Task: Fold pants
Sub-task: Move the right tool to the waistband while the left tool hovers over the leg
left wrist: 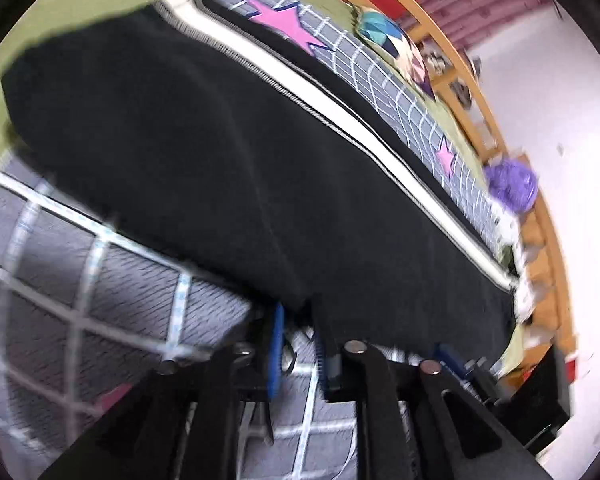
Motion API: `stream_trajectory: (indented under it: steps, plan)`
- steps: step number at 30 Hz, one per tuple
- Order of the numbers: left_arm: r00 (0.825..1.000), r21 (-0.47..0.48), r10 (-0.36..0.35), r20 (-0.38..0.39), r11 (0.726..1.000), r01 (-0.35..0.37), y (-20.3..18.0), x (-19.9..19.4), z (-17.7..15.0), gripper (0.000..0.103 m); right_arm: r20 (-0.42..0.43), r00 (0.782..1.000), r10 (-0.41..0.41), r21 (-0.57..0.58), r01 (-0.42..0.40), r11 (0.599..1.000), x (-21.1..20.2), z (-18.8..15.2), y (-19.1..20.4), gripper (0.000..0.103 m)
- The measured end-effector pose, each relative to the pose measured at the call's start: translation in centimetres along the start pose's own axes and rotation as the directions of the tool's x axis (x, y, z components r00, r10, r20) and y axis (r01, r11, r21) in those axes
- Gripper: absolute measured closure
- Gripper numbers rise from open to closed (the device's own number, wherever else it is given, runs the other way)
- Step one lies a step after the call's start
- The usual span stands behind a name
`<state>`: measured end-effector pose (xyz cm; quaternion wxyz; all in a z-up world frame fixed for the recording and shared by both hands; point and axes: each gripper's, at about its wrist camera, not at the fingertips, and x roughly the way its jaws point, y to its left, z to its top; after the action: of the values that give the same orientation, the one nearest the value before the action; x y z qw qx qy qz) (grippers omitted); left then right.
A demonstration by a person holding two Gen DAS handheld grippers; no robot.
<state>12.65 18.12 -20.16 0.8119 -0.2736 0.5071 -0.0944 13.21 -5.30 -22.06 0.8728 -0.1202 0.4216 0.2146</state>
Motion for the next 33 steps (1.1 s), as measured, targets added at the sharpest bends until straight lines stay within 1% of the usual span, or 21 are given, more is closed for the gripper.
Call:
stream_trajectory:
  steps: [2,3,5,7,9,10,11,13,14,15,17,19,21,24,26,27,29,30,31,32,33]
  plan:
    - [0.998,0.088,0.046,0.038,0.995,-0.049,-1.1,-1.3,-0.3,0.083,0.044,0.998,0.053,0.006,-0.053,0.999,-1.8,0.0,-0.5,0.063]
    - [0.997,0.132,0.049,0.052,0.99,-0.055,-1.9,-1.8,-0.3,0.083,0.068,0.996,0.061,0.015,-0.062,0.998,-2.4,0.1,-0.8,0.063]
    - [0.998,0.174,0.016,0.056,0.984,-0.025,-2.8,-2.2,-0.2,0.083,0.096,0.993,0.063,0.036,-0.066,0.997,-3.0,0.3,-1.2,0.063]
    - [0.998,0.182,-0.011,0.066,0.983,-0.001,-4.0,-1.7,0.3,0.083,0.125,0.991,0.047,0.087,-0.058,0.994,-2.8,0.7,-2.0,0.063]
    - [0.996,0.197,-0.051,0.077,0.98,0.035,-5.3,-0.8,0.6,0.076,0.108,0.993,0.04,0.134,-0.055,0.989,-1.7,1.1,-2.4,0.064]
    - [0.996,0.213,-0.056,0.069,0.976,0.04,-5.9,-0.1,0.5,0.064,0.1,0.994,0.048,0.144,-0.062,0.988,-0.9,1.0,-2.4,0.064]
    - [0.997,0.229,-0.05,0.058,0.973,0.035,-6.6,0.6,0.4,0.06,0.079,0.996,0.046,0.146,-0.057,0.988,0.0,0.9,-2.3,0.064]
    - [0.998,0.273,-0.024,0.051,0.962,0.009,-8.0,2.5,-0.6,0.059,0.05,0.998,0.036,0.151,-0.043,0.988,1.2,0.4,-2.1,0.063]
    - [0.999,0.298,-0.001,0.052,0.955,-0.015,-8.5,3.2,-1.0,0.059,0.054,0.998,0.028,0.155,-0.036,0.987,1.5,0.2,-2.0,0.063]
    - [0.995,0.338,0.063,0.077,0.937,-0.085,-8.8,4.1,-1.7,0.059,0.063,0.998,0.027,0.156,-0.037,0.987,1.4,0.0,-2.0,0.063]
    - [0.981,0.389,0.132,0.145,0.904,-0.179,-8.7,4.2,-2.5,0.06,0.059,0.998,0.038,0.147,-0.046,0.988,1.0,0.1,-2.3,0.064]
    - [0.948,0.382,0.208,0.242,0.877,-0.291,-7.8,3.2,-2.6,0.06,0.061,0.998,0.018,0.165,-0.027,0.986,0.0,-0.4,-3.6,0.064]
    - [0.919,0.379,0.267,0.29,0.85,-0.367,-6.4,2.3,-2.2,0.06,0.059,0.997,-0.049,0.185,0.037,0.982,-1.1,-1.2,-5.4,0.063]
    - [0.888,0.342,0.334,0.315,0.833,-0.435,-3.7,1.2,-0.7,0.06,0.035,0.992,-0.125,0.231,0.113,0.966,-2.5,-3.4,-9.2,0.063]
    - [0.876,0.318,0.358,0.323,0.831,-0.457,-2.6,0.5,0.3,0.059,0.03,0.988,-0.151,0.28,0.137,0.95,-3.8,-5.2,-11.9,0.065]
    - [0.852,0.294,0.399,0.339,0.815,-0.499,-1.9,0.0,1.0,0.059,0.028,0.985,-0.169,0.302,0.153,0.941,-4.6,-6.1,-13.2,0.065]
    - [0.825,0.267,0.446,0.347,0.796,-0.543,-1.0,-0.3,1.9,0.043,0.019,0.973,-0.229,0.34,0.209,0.917,-5.9,-7.4,-15.6,0.065]
    - [0.816,0.234,0.462,0.346,0.8,-0.552,-0.2,-0.6,2.6,0.043,0.015,0.969,-0.248,0.364,0.226,0.904,-6.6,-8.3,-16.9,0.066]
    - [0.817,0.214,0.465,0.34,0.808,-0.549,0.3,-0.9,3.0,0.043,0.006,0.964,-0.265,0.387,0.242,0.89,-7.2,-9.1,-18.2,0.073]
    - [0.819,0.199,0.467,0.332,0.815,-0.545,0.6,-1.0,3.4,0.043,0.002,0.968,-0.251,0.411,0.228,0.883,-7.9,-10.0,-19.8,0.092]
    - [0.82,0.18,0.471,0.326,0.82,-0.543,1.0,-1.1,3.8,0.043,-0.004,0.97,-0.244,0.424,0.223,0.878,-8.2,-10.5,-20.7,0.103]
